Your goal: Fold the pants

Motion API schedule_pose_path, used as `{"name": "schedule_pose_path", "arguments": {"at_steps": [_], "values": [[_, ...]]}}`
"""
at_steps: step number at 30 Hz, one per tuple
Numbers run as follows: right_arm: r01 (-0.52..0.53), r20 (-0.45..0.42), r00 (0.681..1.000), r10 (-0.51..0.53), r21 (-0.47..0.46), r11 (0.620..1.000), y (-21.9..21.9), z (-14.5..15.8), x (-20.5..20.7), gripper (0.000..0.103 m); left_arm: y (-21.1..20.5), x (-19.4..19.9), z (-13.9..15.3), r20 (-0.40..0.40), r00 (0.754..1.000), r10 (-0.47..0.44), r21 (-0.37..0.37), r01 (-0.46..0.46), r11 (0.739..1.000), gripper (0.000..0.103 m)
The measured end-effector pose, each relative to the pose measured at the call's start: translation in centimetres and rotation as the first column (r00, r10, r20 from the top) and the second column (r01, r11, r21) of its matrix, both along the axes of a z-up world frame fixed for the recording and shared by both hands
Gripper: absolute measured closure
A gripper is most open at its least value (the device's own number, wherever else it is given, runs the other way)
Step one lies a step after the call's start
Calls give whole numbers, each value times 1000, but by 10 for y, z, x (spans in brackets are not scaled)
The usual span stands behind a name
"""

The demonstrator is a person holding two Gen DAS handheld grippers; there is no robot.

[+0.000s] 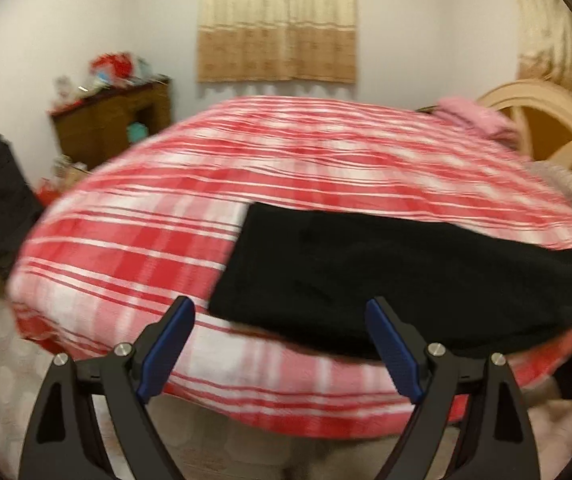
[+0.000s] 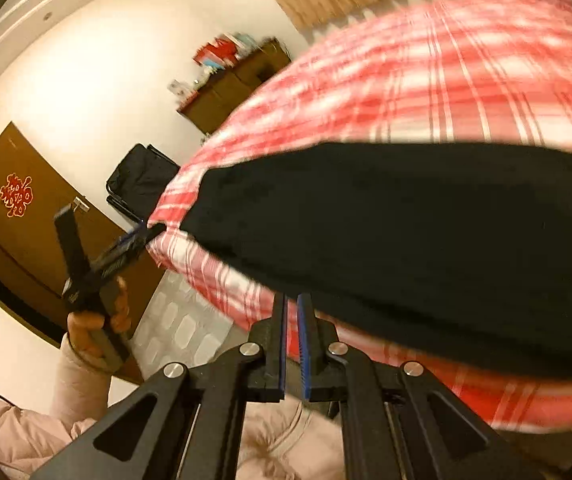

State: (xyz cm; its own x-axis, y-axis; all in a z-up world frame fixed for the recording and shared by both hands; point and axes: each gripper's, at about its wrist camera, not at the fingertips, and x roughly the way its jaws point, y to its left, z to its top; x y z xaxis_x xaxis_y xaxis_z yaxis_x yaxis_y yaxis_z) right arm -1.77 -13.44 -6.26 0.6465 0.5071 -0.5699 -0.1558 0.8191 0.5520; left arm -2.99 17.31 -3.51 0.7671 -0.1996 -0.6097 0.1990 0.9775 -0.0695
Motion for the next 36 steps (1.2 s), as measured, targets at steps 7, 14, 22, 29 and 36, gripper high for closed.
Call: {"name": "schedule_pose_path", "arguments": {"at_steps": [7,14,22,29,36], "values": [[34,-25,999,-33,27,999,-8,-11,8,97,-24,4,-20,-121,989,-87,-108,74,991,15],[55,-30,998,-53,49,997,-12,-14,10,97,-17,20,-38,-205,978,-35,-270,-22,963,31],[71,-27,997,-70,36,997,-18,-9,6,97,-30,30,-50,-261,963,-64,-334,-28,942,34],[99,-30,995,-97,44,994,-23,-10,5,97,-16,47,-55,-281,959,-28,-460,-109,881,37],[116,-42,993,-114,38,993,-26,-9,3,97,-16,51,-62,-275,960,-53,-554,-113,825,95]]}}
